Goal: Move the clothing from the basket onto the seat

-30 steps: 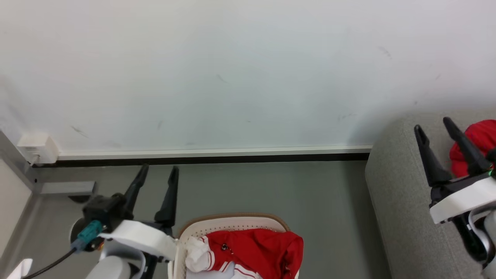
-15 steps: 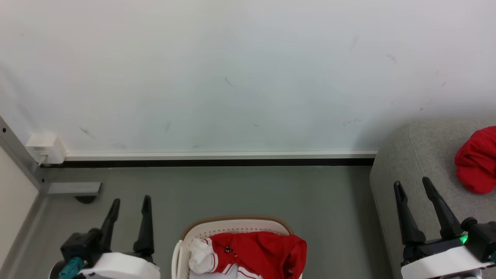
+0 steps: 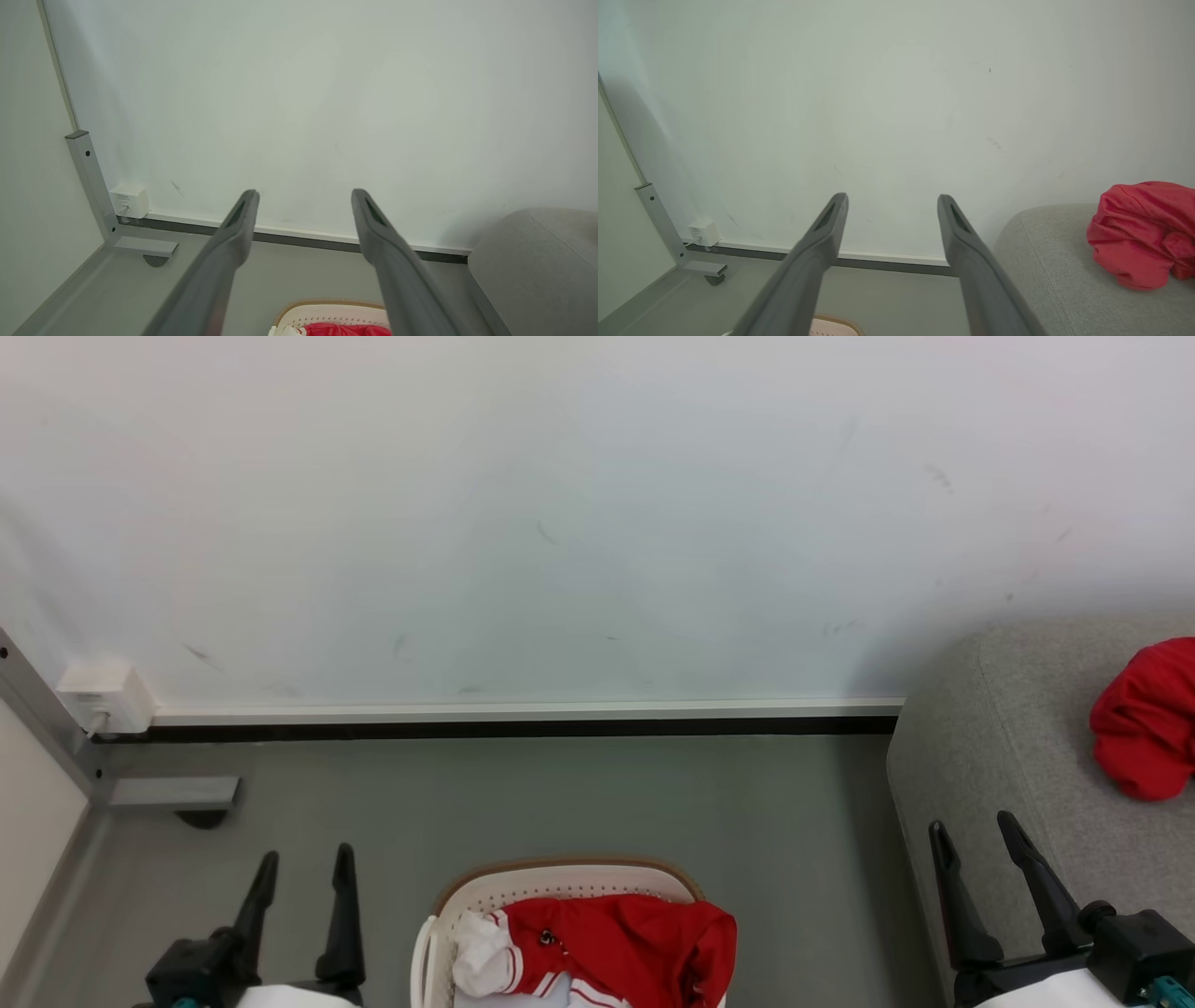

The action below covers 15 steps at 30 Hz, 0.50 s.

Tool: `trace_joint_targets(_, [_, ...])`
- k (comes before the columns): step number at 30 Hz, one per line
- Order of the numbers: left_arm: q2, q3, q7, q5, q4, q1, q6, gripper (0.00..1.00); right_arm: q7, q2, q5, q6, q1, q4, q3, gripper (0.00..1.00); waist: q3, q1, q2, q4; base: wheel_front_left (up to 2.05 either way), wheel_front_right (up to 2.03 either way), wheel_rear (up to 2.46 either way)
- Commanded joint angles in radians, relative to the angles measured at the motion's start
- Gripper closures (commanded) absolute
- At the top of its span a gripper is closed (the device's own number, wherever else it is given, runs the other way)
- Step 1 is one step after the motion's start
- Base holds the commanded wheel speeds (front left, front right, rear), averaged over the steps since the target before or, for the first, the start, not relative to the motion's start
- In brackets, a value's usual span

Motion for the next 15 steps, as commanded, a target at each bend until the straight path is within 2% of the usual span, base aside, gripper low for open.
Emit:
trace_joint_targets(1, [-0.006, 0.006, 0.0, 0.012, 0.004, 0.01, -0.006, 0.0, 0.0, -0.008, -0.005, -0.002, 0.007, 0.006, -0.005, 0.0, -0.001, 0.0, 0.0, 0.001, 0.0, 0.0, 0.0])
trace_joint_targets(15, [-0.055, 0.066, 0.0, 0.077, 0.022, 0.005, -0.061, 0.0, 0.0, -0.014, 0.0, -0.002, -0.019, 0.012, 0.009, 0.0, -0.001, 0.0, 0.0, -0.006, 0.0, 0.0, 0.0])
